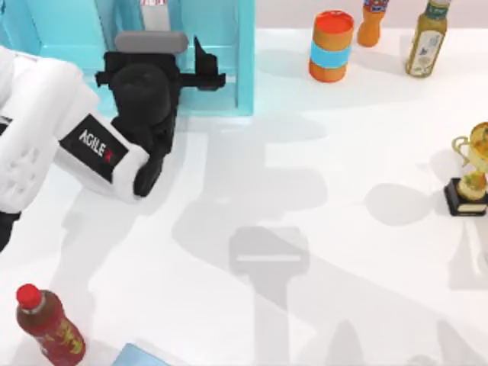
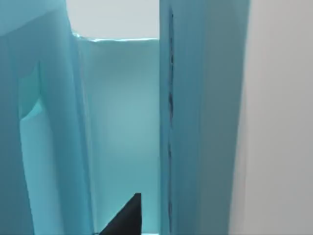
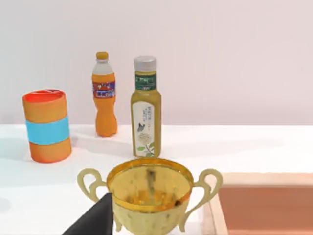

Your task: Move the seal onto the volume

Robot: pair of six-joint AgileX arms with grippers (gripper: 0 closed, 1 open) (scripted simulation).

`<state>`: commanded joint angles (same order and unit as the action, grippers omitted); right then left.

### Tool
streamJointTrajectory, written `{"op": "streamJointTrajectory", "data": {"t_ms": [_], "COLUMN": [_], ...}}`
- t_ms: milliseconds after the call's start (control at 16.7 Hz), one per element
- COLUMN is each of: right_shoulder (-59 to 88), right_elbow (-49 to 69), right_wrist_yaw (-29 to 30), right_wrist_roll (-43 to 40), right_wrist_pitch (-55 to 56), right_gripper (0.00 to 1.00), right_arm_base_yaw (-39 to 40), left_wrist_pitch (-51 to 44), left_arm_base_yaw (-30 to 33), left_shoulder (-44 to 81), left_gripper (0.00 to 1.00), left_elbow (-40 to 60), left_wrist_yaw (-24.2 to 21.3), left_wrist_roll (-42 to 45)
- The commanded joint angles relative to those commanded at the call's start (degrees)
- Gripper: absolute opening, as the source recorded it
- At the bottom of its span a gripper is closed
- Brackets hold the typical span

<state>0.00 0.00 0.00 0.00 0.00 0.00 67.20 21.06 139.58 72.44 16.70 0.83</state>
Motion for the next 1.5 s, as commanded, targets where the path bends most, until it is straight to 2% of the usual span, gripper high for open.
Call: {"op": "streamJointTrajectory", "data": {"t_ms": [540, 1200, 1500], "right_shoulder": [0.0, 0.0, 0.0], "right_elbow": [0.0, 0.0, 0.0], "right_wrist_yaw": [0.0, 0.0, 0.0], "right_wrist_roll": [0.0, 0.0, 0.0], "right_wrist_pitch": [0.0, 0.0, 0.0], "right_gripper": [1.0, 1.0, 1.0], "right_arm_base_yaw": [0.0, 0.0, 0.0], "left_wrist_pitch": [0.0, -0.41, -6.71], "left_arm_base_yaw": [0.0, 0.44, 2.98], "left_shoulder": [0.0, -0.84, -12.8], "left_gripper": [0.02, 0.0, 0.0], "left_elbow": [0.0, -0.41, -6.35], "left_wrist_yaw": [0.0, 0.22, 3.49], "left_wrist_roll": [0.0, 0.05, 0.22]}}
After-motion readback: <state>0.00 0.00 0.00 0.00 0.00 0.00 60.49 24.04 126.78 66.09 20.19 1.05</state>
